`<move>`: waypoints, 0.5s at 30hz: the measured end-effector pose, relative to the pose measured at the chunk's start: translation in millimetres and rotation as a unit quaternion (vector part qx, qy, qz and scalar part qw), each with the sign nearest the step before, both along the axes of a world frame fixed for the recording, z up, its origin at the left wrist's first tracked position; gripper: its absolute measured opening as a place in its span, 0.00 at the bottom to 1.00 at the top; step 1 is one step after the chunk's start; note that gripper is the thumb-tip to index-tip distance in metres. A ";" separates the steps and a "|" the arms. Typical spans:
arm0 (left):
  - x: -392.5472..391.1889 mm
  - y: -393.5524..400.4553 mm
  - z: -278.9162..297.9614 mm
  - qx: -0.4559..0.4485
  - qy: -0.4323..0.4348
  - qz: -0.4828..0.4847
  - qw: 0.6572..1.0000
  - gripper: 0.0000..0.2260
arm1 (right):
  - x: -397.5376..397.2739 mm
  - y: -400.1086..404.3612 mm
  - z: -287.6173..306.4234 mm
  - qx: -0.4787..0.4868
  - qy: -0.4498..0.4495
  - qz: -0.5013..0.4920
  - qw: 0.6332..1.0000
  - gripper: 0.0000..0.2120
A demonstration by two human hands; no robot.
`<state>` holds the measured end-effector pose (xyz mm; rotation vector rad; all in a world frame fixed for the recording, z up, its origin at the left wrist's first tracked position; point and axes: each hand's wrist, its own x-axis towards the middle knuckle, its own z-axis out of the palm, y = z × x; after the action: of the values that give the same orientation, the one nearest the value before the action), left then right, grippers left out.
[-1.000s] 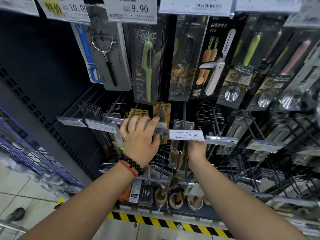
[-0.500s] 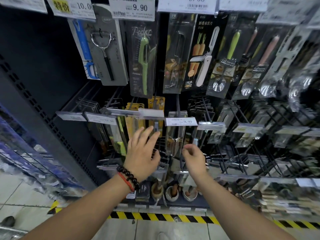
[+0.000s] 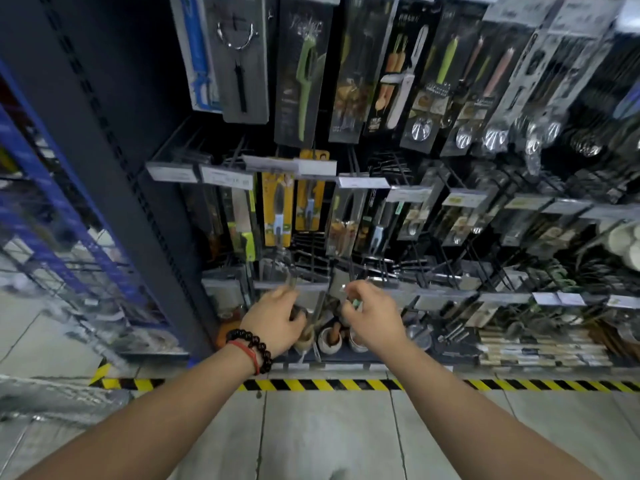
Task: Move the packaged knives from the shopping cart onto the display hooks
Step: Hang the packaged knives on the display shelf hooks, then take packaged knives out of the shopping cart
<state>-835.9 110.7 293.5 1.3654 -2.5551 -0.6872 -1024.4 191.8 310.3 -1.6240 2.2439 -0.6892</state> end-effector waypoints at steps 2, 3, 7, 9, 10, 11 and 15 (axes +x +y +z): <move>14.3 14.5 1.2 0.001 0.001 0.012 1.000 0.22 | 14.4 12.9 -0.3 0.001 0.010 0.015 1.000 0.13; 22.5 22.0 2.8 0.006 0.002 0.021 1.000 0.22 | 22.4 19.0 -0.6 0.004 0.008 0.024 1.000 0.13; 66.8 61.2 3.0 0.014 -0.003 0.059 0.998 0.17 | 59.4 41.5 -11.3 0.023 -0.010 0.055 0.998 0.14; 96.2 89.0 -1.6 0.026 -0.009 0.090 0.996 0.18 | 84.6 54.8 -22.0 0.018 -0.035 0.074 0.996 0.14; 112.2 104.4 -4.1 0.033 -0.010 0.107 0.994 0.18 | 99.3 62.0 -28.8 0.015 -0.054 0.086 0.995 0.12; 129.0 120.2 -8.2 0.040 -0.011 0.123 0.992 0.18 | 114.8 70.5 -35.9 0.009 -0.075 0.099 0.992 0.11; 188.9 183.2 -13.7 0.086 -0.027 0.188 0.978 0.24 | 183.2 111.2 -59.5 0.005 -0.133 0.148 0.980 0.07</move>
<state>-647.0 293.9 279.8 1.8795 -2.2176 -0.8202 -841.2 303.0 250.8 -1.6999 1.7707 -0.7616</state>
